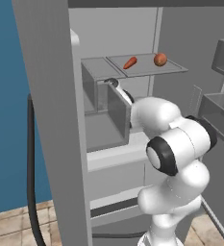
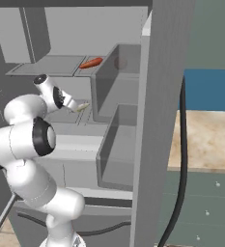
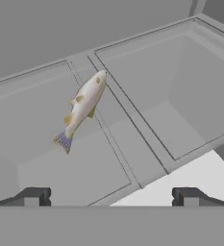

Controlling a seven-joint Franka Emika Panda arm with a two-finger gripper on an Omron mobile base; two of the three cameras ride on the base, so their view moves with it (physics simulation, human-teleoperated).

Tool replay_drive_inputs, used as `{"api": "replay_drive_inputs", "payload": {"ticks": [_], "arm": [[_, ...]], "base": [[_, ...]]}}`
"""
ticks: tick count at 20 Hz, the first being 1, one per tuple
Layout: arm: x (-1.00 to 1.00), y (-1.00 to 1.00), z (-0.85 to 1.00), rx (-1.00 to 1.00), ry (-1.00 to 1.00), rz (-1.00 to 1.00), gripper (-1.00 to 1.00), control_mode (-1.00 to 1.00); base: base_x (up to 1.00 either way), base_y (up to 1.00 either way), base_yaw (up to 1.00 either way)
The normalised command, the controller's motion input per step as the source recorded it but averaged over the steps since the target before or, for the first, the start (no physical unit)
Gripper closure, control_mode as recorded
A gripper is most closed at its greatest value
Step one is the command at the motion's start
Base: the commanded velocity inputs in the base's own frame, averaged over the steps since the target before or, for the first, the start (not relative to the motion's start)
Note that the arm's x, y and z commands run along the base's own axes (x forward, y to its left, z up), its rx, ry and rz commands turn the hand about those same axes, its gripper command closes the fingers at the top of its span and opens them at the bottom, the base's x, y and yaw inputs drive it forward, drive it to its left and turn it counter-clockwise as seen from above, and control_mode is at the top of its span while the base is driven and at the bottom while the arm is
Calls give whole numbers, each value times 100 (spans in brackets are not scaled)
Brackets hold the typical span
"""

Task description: Gather the carrot and onion from the fridge and place them on a tray on the dining counter. Then gather the chicken drumstick and fish from the fridge and place them on the other tray.

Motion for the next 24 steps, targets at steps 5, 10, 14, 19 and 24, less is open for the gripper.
{"api": "replay_drive_inputs", "payload": {"ticks": [5, 10, 14, 19, 24], "arm": [[43, 7, -20, 0, 2, 0, -100, -100], [37, 2, -11, 0, 0, 0, -100, -100], [32, 0, -17, 0, 0, 0, -100, -100], [34, 0, -20, 0, 0, 0, -100, -100], [38, 0, -13, 0, 0, 0, -100, -100]], "base": [[0, 0, 0], [0, 0, 0], [0, 0, 0], [0, 0, 0], [0, 0, 0]]}}
